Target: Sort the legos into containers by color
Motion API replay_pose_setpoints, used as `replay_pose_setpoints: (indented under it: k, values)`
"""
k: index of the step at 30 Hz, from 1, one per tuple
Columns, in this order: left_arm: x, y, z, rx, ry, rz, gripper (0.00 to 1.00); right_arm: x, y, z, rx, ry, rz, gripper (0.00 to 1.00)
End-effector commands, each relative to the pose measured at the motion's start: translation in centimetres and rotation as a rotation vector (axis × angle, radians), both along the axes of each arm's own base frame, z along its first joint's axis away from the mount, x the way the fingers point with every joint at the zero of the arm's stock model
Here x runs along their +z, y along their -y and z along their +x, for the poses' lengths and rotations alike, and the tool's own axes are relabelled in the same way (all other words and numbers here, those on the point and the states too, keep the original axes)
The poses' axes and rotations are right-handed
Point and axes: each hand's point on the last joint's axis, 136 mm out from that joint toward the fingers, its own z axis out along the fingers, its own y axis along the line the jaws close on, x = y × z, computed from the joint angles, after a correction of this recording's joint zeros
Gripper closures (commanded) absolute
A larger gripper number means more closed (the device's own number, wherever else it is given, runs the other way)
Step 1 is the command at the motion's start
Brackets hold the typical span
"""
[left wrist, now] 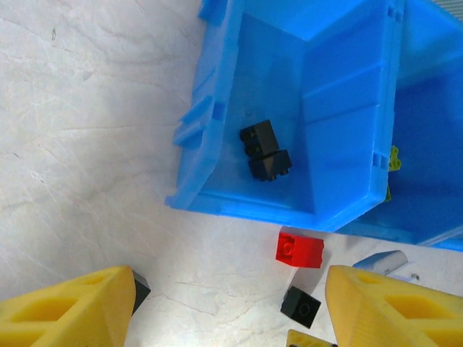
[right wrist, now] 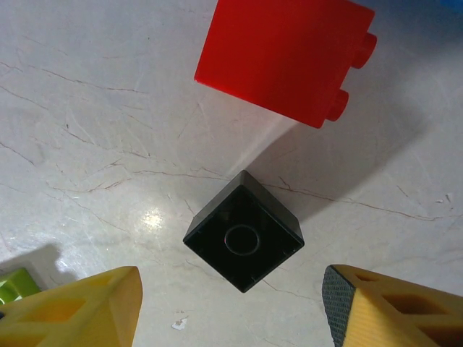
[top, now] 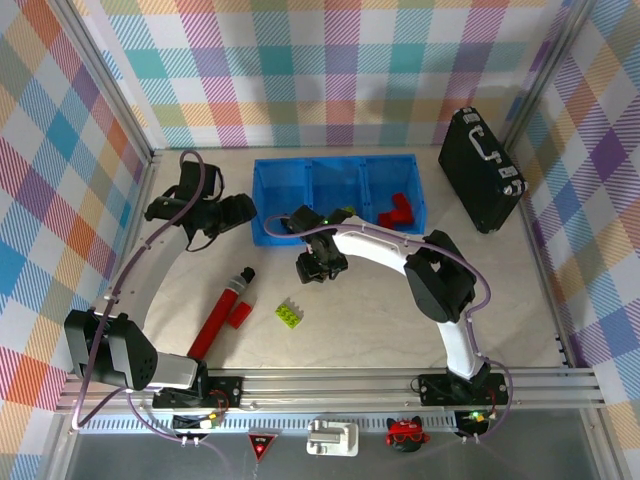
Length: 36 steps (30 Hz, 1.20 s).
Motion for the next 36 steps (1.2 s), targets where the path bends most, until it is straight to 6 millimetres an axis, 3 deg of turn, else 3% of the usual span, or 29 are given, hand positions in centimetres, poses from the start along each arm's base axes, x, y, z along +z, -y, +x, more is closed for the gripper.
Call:
replay_pose_setpoints:
  k: [1, 8, 12, 22, 36]
  values:
    - [-0.8, 0.1, -1.3, -0.01, -0.043, 0.0, 0.31, 0.3, -0.3, 0.0, -0.014, -0.002, 0.003, 0.32]
    - [-4.4, 1.7, -5.4, -0.055, -0.162, 0.072, 0.31, 0.2, -0.8, 0.1, -0.01, -0.007, 0.015, 0.32]
    - [-5.3, 2.0, -6.6, -0.052, -0.179, 0.067, 0.31, 0.3, -0.6, 1.0, -0.031, 0.032, -0.001, 0.33]
    - [-4.6, 1.9, -6.7, -0.051, -0.163, 0.079, 0.32, 1.3, -1.3, 6.7, -0.24, 0.275, 0.008, 0.35]
    - [-4.5, 1.7, -6.8, -0.048, -0.162, 0.083, 0.32, 0.0, -2.1, 7.5, -0.424, 0.37, 0.061, 0.31]
